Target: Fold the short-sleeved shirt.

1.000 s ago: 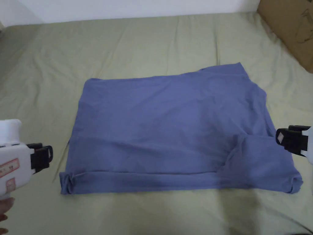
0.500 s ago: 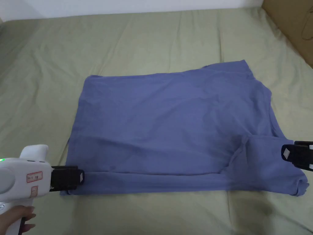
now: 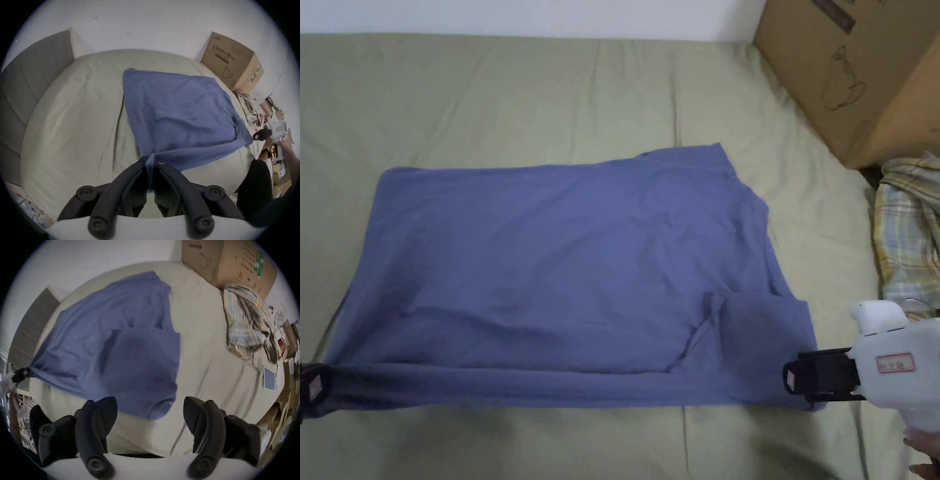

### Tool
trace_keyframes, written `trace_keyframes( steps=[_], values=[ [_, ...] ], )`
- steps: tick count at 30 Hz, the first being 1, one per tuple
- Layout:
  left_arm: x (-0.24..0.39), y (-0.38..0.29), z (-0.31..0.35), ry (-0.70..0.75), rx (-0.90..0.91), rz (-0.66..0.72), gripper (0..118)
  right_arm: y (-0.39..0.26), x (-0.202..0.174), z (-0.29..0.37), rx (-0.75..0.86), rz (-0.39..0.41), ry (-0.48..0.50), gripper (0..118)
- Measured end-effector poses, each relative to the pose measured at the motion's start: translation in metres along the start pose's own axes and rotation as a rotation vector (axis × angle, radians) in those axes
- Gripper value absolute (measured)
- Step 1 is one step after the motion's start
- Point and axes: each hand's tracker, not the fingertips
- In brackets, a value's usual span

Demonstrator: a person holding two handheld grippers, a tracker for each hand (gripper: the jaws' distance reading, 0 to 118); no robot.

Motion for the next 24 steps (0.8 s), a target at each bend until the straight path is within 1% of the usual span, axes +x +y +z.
trace_keyframes(
  steps=[1, 3, 4, 7, 8, 10, 12, 13, 15, 17, 19, 20, 23, 24],
  values=[
    [0.002, 0.0, 0.002, 0.002, 0.003, -0.004, 6, 0.0, 0.004, -0.01, -0.032, -0.004, -0.023, 91],
    [0.006, -0.001, 0.004, 0.004, -0.002, -0.013, 6, 0.002, 0.006, -0.028, -0.125, 0.015, -0.073, 90],
    [0.008, -0.002, 0.005, 0.01, -0.008, -0.027, 6, 0.004, 0.013, -0.039, -0.142, 0.033, -0.081, 86],
    [0.008, -0.005, 0.005, 0.029, -0.024, -0.056, 6, 0.0, 0.009, -0.032, -0.111, 0.065, -0.002, 25],
    [0.008, -0.007, 0.005, 0.033, -0.026, -0.06, 6, 0.0, 0.007, -0.028, -0.109, 0.067, 0.0, 14],
    [0.009, -0.01, 0.004, 0.038, -0.033, -0.067, 6, -0.001, 0.005, -0.02, -0.09, 0.069, 0.036, 14],
    [0.007, -0.014, 0.002, 0.049, -0.04, -0.073, 6, 0.0, 0.002, -0.011, -0.076, 0.077, 0.025, 13],
    [0.006, -0.015, 0.002, 0.052, -0.041, -0.073, 6, 0.0, 0.004, -0.006, -0.063, 0.072, 0.035, 13],
    [0.006, -0.014, 0.005, 0.086, -0.003, -0.093, 6, 0.002, 0.01, 0.006, -0.029, 0.005, 0.095, 12],
    [0.005, -0.003, 0.007, 0.086, 0.054, -0.111, 6, 0.014, 0.013, 0.021, 0.01, -0.051, 0.141, 12],
    [0.003, 0.016, 0.002, 0.1, 0.079, -0.101, 6, 0.035, 0.017, 0.034, 0.064, -0.088, 0.167, 12],
    [0.001, 0.028, -0.005, 0.099, 0.081, -0.086, 6, 0.051, 0.013, 0.042, 0.09, -0.098, 0.167, 12],
    [-0.005, 0.066, -0.033, 0.117, 0.101, -0.05, 6, 0.102, 0.013, 0.038, 0.098, -0.126, 0.21, 12],
    [-0.008, 0.078, -0.044, 0.115, 0.105, -0.051, 6, 0.121, 0.011, 0.034, 0.092, -0.131, 0.206, 12]
  ],
)
